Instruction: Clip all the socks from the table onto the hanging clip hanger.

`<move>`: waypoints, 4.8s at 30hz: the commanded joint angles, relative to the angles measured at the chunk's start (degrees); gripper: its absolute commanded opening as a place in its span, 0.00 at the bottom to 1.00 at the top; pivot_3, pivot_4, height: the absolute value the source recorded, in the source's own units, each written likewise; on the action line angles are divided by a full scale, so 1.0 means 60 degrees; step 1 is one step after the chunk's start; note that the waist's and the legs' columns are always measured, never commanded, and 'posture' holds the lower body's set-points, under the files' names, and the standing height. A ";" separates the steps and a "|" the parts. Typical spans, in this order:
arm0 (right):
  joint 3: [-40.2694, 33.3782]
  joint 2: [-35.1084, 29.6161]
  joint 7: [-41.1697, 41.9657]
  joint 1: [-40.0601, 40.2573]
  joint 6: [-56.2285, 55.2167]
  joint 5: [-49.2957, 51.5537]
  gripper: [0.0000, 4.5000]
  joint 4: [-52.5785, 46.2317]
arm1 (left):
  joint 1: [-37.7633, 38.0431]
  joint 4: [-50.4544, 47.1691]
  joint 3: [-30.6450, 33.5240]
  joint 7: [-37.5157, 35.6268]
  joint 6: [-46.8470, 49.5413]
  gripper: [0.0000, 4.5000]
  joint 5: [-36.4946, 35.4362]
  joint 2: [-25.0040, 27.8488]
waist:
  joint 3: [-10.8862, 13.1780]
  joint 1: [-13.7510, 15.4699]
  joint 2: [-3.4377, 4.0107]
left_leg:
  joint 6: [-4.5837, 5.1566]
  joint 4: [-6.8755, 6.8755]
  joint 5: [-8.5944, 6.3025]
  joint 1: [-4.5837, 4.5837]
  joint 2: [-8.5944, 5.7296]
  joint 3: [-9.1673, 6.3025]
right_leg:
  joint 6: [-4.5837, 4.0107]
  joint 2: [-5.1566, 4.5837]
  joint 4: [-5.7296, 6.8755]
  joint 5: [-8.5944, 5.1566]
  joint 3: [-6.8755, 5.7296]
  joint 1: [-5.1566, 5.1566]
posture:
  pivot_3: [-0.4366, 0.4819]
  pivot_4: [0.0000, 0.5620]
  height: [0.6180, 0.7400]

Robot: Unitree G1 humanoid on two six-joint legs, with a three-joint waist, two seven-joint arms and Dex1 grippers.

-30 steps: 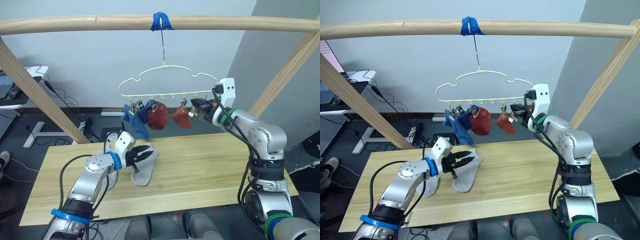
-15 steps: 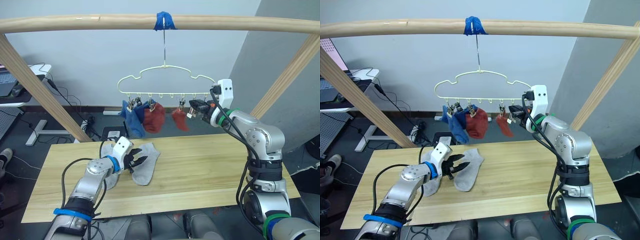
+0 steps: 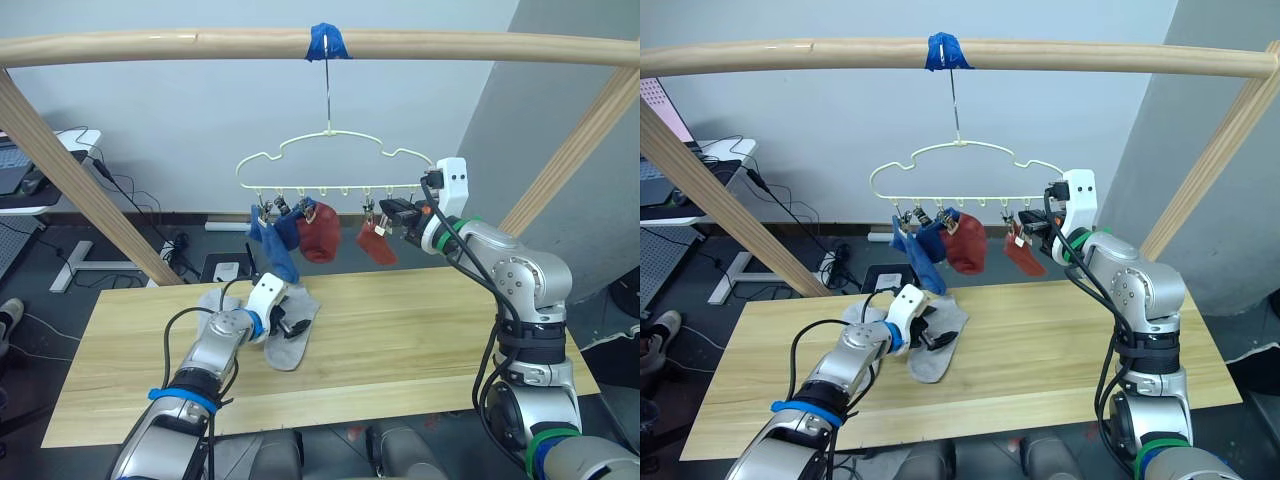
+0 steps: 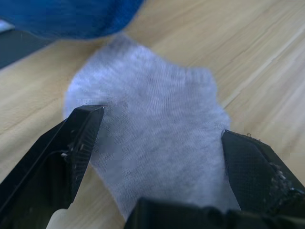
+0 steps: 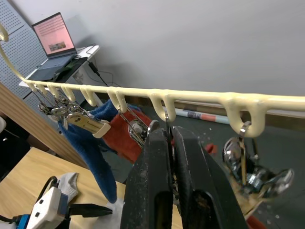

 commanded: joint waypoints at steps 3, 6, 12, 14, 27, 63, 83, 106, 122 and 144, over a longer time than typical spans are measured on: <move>-0.0181 -0.0100 -0.0182 0.0169 0.0131 0.0102 0.00 -0.0251 | 0.0004 0.0586 -0.0263 -0.0221 -0.0158 1.00 0.0248 -0.0054 | -0.0019 -0.0006 0.0016 | 0.0000 0.0000 0.0000 0.0002 0.0001 -0.0001 | 0.0000 0.0001 0.0003 0.0000 -0.0001 0.0001 | 0.34 0.25 1.00; -0.0198 -0.0102 -0.0224 0.0186 0.0113 0.0132 0.00 -0.0254 | 0.0043 0.0527 -0.0255 -0.0420 -0.0181 0.87 0.0170 -0.0041 | -0.0022 -0.0015 0.0016 | 0.0000 0.0003 0.0000 0.0004 0.0000 0.0000 | 0.0000 0.0001 0.0003 0.0000 0.0001 0.0005 | 0.34 0.26 1.00; -0.0183 -0.0057 -0.0234 0.0207 0.0062 0.0160 0.00 -0.0217 | 0.0510 -0.0111 -0.0347 -0.0916 -0.0345 0.55 0.0188 0.0187 | -0.0024 -0.0029 0.0018 | 0.0001 0.0001 0.0000 0.0005 0.0001 0.0000 | 0.0000 0.0001 0.0002 0.0000 0.0001 0.0005 | 0.35 0.26 1.00; -0.0152 -0.0046 -0.0219 0.0206 0.0031 0.0152 0.00 -0.0184 | 0.0679 -0.0299 -0.0356 -0.0959 -0.0462 0.45 0.0211 0.0228 | -0.0024 -0.0025 0.0018 | 0.0000 0.0000 0.0000 0.0005 0.0002 -0.0001 | 0.0000 0.0001 0.0002 0.0000 0.0000 0.0006 | 0.35 0.26 1.00; -0.0166 -0.0094 -0.0035 0.0084 0.0057 0.0233 0.00 0.0117 | 0.1541 -0.2773 0.0334 -0.1485 -0.0506 0.00 -0.1075 0.0118 | -0.0025 0.0005 0.0018 | 0.0001 0.0002 0.0001 0.0000 0.0003 -0.0006 | 0.0000 0.0000 0.0003 0.0000 -0.0003 0.0004 | 0.39 0.24 1.00; -0.3732 0.1945 -0.2905 -0.1062 0.4129 0.3303 0.00 0.0306 | 0.0574 -0.5209 0.0269 -0.1215 -0.1690 0.00 -0.1982 -0.0901 | -0.0028 -0.0016 0.0022 | 0.0001 -0.0002 0.0001 -0.0001 0.0004 0.0006 | -0.0001 0.0004 0.0002 0.0001 0.0006 -0.0002 | 0.39 0.23 1.00; -0.2566 0.1345 -0.2242 -0.0501 0.3359 0.3319 0.38 0.0075 | 0.0247 -0.5311 0.0216 -0.1264 -0.1468 0.00 -0.2053 -0.0990 | -0.0028 -0.0025 0.0022 | 0.0002 -0.0003 0.0002 -0.0002 0.0006 0.0006 | -0.0001 0.0007 0.0002 0.0000 0.0007 -0.0003 | 0.39 0.22 1.00; -0.2162 -0.1040 -0.1691 0.1290 0.2409 0.3352 1.00 -0.2970 | -0.0177 -0.5073 0.0966 -0.1403 0.2143 0.51 -0.4559 -0.2254 | -0.0042 -0.0537 0.0046 | 0.0004 0.0003 0.0003 -0.0005 0.0008 0.0015 | 0.0005 0.0020 0.0003 -0.0003 0.0024 -0.0006 | 0.31 0.21 1.00; 0.0696 -0.0132 -0.2017 0.2943 -0.1696 0.0341 1.00 -0.3673 | 0.1214 -0.7321 0.1805 -0.2176 0.3068 0.99 -0.5298 0.0227 | -0.0051 -0.0606 0.0057 | 0.0001 0.0011 0.0005 -0.0003 0.0014 0.0007 | 0.0007 0.0023 0.0004 -0.0003 0.0022 -0.0002 | 0.37 0.22 1.00; 0.2087 0.1280 -0.2673 0.2194 -0.6829 -0.4089 0.47 0.0085 | 0.2044 -1.0187 0.2709 -0.1559 0.3621 1.00 -0.6730 0.1431 | -0.0048 0.0038 0.0054 | 0.0001 -0.0003 0.0004 0.0006 0.0019 0.0017 | 0.0001 0.0018 0.0000 -0.0002 0.0024 -0.0007 | 0.47 0.26 1.00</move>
